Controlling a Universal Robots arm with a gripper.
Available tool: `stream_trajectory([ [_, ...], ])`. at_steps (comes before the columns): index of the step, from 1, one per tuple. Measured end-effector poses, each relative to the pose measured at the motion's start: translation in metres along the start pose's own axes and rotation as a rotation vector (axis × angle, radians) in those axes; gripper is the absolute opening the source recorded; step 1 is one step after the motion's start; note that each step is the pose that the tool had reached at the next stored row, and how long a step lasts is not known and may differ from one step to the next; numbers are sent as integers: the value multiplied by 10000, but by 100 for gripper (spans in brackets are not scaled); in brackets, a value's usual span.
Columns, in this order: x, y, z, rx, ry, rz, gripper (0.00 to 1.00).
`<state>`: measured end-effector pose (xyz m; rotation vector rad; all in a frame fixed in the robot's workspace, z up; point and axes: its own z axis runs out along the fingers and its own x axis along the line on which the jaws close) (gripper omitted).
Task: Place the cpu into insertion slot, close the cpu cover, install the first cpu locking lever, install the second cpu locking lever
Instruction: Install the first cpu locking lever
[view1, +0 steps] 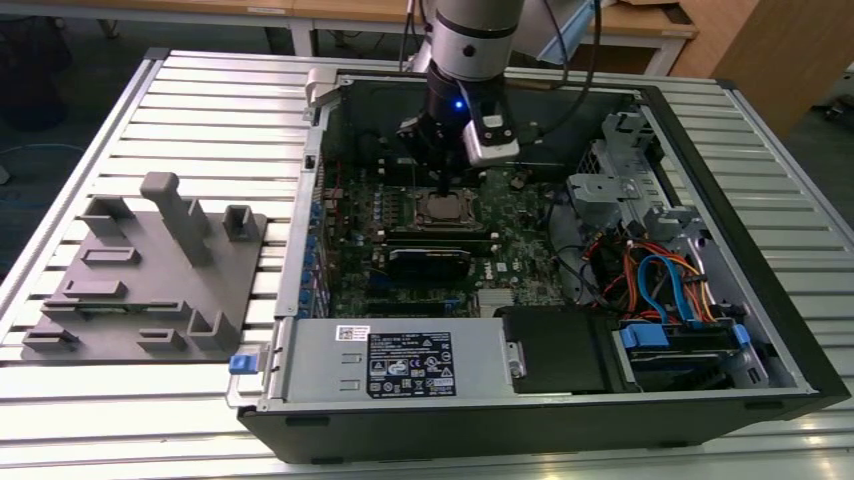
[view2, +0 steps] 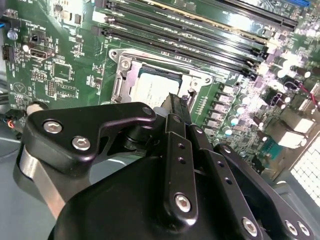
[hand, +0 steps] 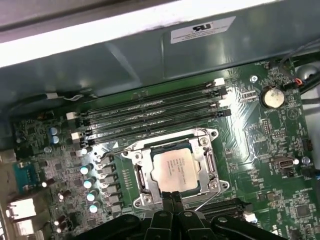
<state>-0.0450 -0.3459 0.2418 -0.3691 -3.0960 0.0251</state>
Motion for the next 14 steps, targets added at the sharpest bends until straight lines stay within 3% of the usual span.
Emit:
stream_trajectory([
  [2,4,-1,1,-40,-163,-33,10],
  [3,6,-1,2,-53,-205,-56,10],
  [14,10,-2,2,-44,-241,-1478,10],
])
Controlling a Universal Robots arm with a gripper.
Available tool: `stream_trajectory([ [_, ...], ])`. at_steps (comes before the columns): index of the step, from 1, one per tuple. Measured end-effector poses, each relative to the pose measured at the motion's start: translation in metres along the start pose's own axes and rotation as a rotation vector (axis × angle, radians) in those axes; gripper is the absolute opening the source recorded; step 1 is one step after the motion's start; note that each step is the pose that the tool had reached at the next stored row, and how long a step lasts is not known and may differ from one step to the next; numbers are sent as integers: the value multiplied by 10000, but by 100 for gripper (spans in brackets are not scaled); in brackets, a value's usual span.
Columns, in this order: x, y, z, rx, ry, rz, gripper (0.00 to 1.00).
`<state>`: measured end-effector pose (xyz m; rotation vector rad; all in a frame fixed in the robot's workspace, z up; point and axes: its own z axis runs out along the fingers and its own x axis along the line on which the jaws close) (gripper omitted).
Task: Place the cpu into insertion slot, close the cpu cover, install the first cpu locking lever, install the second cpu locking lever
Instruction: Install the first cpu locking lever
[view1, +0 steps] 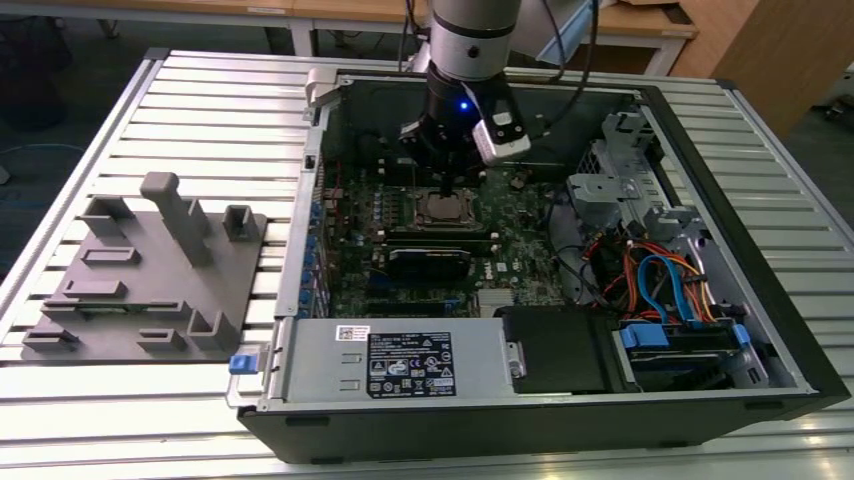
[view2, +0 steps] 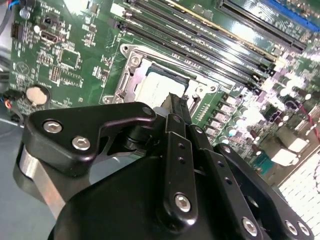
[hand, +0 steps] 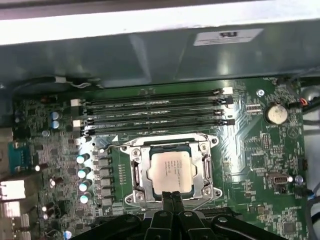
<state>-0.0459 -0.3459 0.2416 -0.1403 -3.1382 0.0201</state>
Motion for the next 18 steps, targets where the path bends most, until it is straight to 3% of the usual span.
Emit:
stream_trajectory([
  [3,57,-6,1,-10,-24,-27,10],
  [9,258,-23,2,-36,-194,-25,10],
  [12,339,-31,2,-47,-242,-25,10],
  [18,413,-24,-19,-132,-286,-23,10],
])
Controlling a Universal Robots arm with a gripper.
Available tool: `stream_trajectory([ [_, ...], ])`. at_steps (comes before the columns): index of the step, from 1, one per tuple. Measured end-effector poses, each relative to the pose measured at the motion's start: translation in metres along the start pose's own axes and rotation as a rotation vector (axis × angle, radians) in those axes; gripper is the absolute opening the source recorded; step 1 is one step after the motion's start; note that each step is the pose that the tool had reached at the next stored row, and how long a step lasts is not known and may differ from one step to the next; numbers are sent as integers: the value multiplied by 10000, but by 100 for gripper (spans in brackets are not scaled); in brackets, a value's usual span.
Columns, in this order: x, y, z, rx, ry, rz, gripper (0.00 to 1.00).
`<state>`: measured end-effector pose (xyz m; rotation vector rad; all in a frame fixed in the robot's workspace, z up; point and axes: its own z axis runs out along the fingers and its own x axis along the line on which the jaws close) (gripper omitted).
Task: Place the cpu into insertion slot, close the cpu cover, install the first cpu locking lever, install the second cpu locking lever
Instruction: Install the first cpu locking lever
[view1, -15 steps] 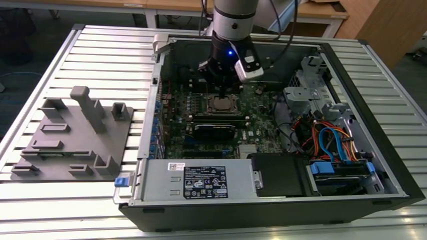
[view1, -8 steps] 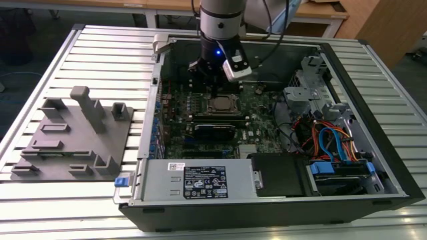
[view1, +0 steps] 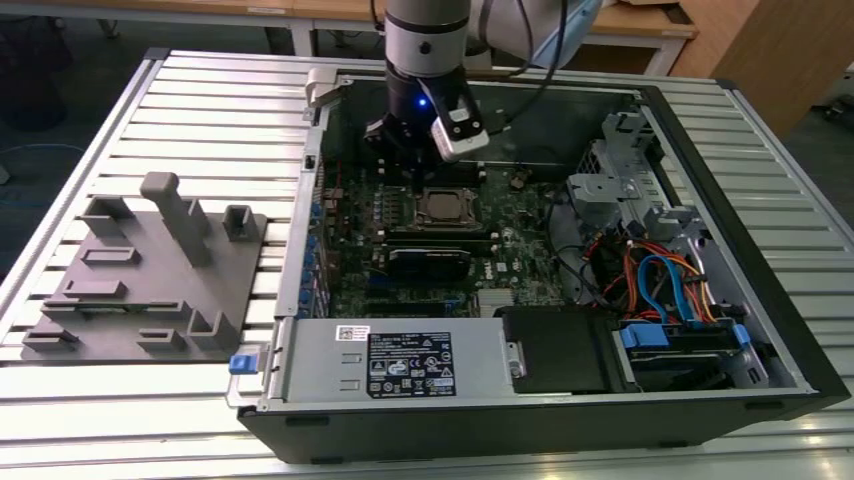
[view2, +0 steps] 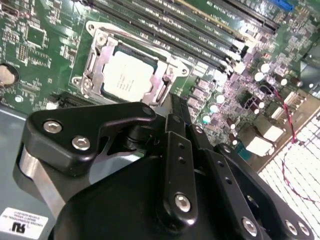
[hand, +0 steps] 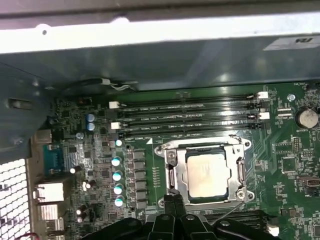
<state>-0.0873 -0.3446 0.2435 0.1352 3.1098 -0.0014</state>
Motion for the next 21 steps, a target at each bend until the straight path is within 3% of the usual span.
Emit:
stream_trajectory([
  [7,53,57,-24,-53,-2,2,10],
  [21,198,232,-30,-121,3,4,10],
])
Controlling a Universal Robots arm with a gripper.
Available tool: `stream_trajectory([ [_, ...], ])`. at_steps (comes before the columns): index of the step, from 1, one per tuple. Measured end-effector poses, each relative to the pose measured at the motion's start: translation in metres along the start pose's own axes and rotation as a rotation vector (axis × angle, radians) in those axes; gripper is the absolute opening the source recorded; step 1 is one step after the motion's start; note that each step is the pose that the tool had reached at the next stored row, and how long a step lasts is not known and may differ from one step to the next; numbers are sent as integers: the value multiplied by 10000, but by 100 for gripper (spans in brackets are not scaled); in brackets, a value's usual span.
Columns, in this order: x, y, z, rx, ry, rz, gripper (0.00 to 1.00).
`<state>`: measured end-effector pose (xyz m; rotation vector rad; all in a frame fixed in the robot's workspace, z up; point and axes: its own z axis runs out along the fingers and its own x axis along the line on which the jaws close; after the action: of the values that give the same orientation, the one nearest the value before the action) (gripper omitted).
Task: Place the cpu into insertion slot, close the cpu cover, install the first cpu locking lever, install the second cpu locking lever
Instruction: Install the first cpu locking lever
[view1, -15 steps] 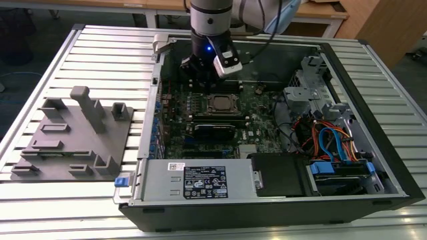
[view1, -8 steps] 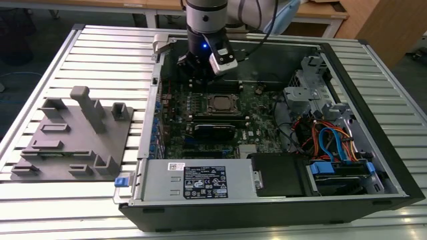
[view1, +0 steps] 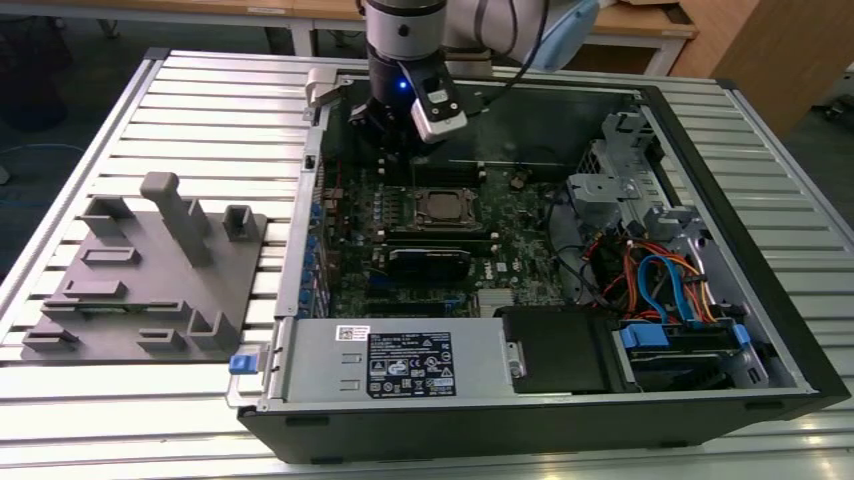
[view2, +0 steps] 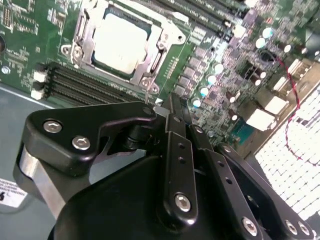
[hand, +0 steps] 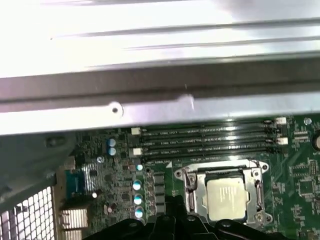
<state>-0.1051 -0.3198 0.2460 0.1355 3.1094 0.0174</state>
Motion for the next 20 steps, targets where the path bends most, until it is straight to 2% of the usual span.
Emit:
stream_trajectory([
  [7,11,111,-56,-1,-2,0,10],
  [20,-1,132,-57,-3,-18,0,10],
])
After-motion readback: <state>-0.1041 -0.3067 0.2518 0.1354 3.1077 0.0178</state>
